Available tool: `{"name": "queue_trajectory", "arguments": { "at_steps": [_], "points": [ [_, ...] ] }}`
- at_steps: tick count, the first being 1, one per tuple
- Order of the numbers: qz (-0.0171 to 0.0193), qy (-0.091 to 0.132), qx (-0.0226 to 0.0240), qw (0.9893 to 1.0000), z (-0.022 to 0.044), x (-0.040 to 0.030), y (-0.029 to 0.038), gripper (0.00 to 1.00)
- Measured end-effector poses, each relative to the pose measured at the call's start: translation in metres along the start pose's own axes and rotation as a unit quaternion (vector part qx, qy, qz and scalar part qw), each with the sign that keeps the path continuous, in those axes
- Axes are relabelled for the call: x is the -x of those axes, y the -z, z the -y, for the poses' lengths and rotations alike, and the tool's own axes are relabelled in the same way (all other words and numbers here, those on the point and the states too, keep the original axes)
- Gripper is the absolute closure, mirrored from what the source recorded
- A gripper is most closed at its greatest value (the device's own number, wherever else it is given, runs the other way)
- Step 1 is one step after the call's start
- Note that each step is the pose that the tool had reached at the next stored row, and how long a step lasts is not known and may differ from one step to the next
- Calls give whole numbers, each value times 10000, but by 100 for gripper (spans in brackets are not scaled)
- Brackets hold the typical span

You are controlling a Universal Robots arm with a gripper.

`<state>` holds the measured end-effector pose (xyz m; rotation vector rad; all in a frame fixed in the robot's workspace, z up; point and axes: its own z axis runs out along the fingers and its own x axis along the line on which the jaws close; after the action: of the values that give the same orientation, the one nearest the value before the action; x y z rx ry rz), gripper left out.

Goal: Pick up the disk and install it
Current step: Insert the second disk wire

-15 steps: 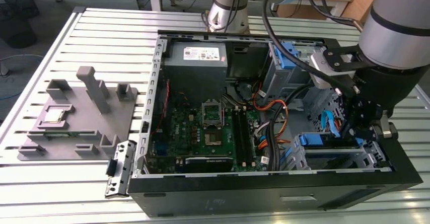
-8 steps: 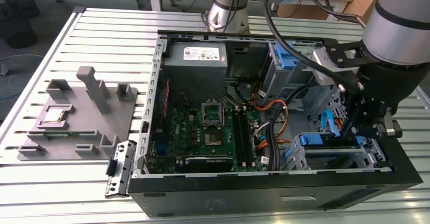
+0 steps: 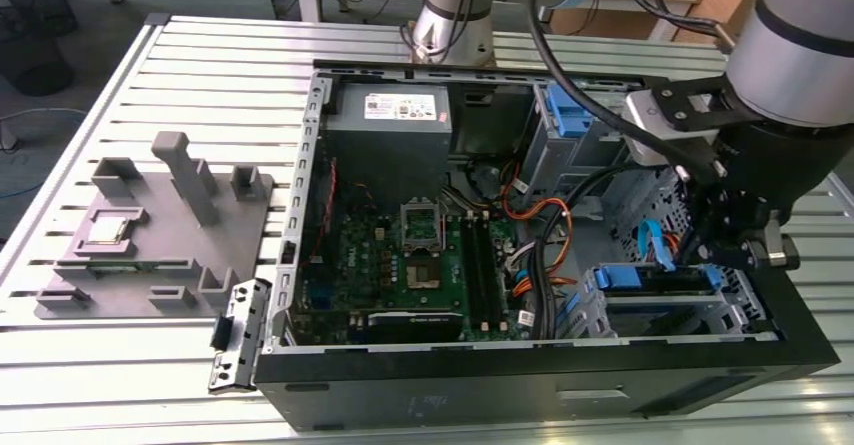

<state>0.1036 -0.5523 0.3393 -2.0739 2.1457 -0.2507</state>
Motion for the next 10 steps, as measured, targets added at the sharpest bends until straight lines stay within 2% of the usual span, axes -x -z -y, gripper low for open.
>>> {"name": "queue_trajectory", "arguments": {
  "at_steps": [2,6,9,10],
  "points": [
    [4,0,0,10000,1,-35,-2,84],
    [42,-9,2,10000,2,-93,-6,84],
    [120,-27,4,9999,3,-114,-9,84],
    [131,-28,5,9999,3,-118,-10,84]
  ]
}}
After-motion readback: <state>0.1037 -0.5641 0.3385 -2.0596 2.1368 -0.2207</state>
